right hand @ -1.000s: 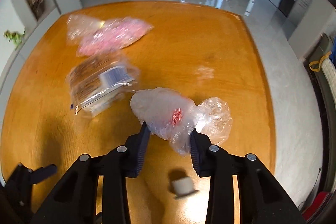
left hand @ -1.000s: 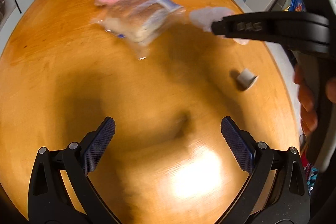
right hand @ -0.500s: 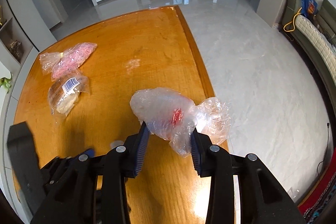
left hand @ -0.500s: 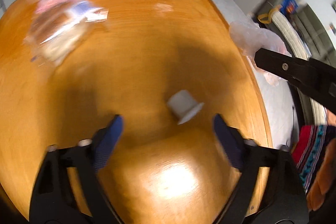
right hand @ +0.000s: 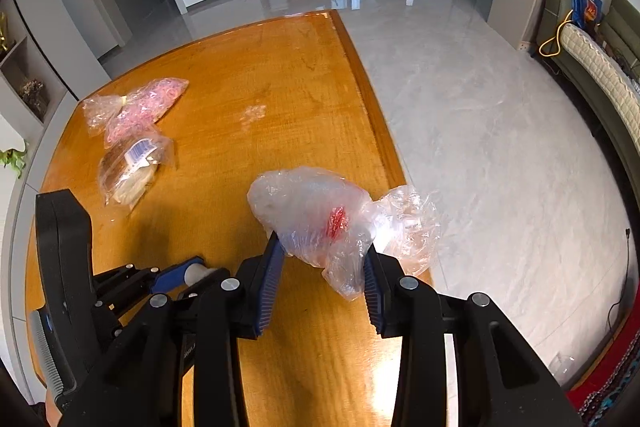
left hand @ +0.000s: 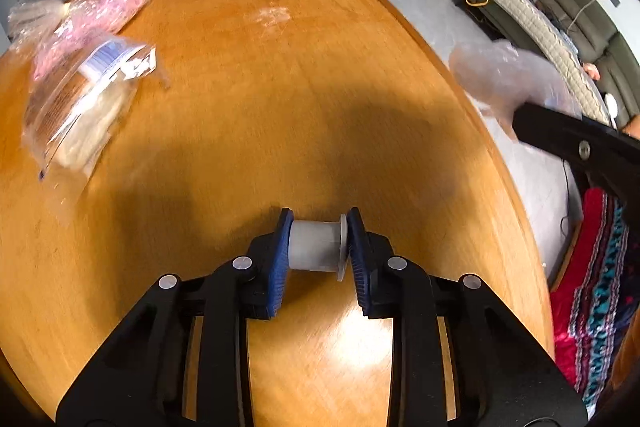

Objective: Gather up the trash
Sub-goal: 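Grasp the clear bag with red marks with the right tool while the left tool grasps the white spool, then carry the bag and spool to the black trash bag and open both tools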

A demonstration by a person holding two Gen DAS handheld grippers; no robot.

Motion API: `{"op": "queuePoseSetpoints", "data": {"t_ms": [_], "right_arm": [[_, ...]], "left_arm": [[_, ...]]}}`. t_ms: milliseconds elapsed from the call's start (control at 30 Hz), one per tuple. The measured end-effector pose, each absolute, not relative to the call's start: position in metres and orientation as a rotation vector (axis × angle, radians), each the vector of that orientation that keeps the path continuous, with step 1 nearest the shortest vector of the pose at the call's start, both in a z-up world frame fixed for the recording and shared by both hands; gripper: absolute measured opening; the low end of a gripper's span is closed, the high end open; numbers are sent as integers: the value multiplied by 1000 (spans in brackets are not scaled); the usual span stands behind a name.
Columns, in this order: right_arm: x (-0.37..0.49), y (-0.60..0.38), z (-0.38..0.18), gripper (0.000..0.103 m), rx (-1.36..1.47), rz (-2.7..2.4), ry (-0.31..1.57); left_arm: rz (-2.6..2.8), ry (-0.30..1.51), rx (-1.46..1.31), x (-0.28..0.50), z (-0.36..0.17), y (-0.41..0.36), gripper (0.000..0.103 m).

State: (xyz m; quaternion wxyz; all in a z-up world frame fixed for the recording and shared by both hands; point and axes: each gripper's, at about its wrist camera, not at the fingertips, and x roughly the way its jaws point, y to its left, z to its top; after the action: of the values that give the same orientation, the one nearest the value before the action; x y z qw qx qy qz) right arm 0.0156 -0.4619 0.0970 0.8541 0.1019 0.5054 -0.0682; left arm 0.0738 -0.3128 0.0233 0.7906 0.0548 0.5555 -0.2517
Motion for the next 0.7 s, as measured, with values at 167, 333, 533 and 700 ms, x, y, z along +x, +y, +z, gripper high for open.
{"op": "queuePoseSetpoints", "data": {"t_ms": [167,333,533,700], "right_arm": [[11,-427,96,39,224,-64,1062],[7,-371,91,39,207,42,1073],[-6,-275,83,39,149,199,1089],[-24,-190,79,39,99,345,1102]], "left_arm": [[-539,1191,130,54,31,-283,27],[-494,1156,108,30,45,-224,27],[-380,1113,63,-5,55,-139,27],[-274,1091,20,-40,58,-67,27]]}}
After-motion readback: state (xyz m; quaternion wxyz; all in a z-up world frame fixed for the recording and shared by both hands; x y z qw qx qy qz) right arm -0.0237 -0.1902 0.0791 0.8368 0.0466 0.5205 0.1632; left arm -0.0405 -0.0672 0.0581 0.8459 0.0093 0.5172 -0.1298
